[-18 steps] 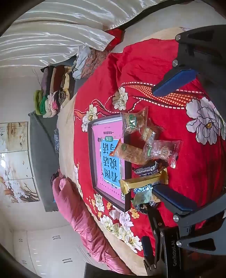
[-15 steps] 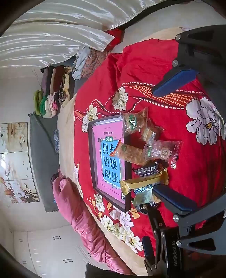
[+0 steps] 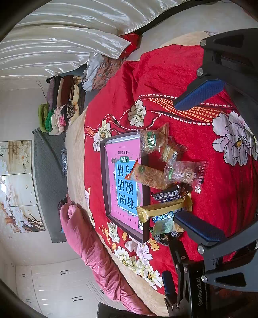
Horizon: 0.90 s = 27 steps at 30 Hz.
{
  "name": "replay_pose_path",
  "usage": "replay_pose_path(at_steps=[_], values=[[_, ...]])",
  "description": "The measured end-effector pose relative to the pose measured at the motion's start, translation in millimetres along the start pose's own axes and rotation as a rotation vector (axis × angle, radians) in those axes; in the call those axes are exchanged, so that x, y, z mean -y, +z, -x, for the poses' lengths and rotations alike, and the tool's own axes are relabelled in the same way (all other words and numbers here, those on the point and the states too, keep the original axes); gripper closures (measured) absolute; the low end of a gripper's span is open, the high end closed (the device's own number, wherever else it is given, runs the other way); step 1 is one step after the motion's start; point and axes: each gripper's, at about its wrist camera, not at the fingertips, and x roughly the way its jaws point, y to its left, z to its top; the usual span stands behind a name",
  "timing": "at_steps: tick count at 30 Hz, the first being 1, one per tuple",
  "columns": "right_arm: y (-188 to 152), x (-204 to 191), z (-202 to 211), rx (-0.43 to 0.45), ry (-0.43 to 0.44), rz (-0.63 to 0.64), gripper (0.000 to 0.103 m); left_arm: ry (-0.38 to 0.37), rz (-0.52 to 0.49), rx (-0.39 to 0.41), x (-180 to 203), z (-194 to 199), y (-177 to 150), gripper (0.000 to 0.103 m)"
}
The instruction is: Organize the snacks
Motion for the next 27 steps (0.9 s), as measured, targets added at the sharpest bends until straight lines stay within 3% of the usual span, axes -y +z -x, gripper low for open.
replay_pose_path(at_steps=[17, 27], values=[[1, 0, 0, -0.002, 0.001, 0.0, 0.0, -0.005, 0.003, -0.003, 0, -6, -3, 0.0], [-1, 7, -11, -0.047, 0.004, -0.031, 0.0, -0.007, 0.021, -0.028, -9, -10, -5, 0.0]])
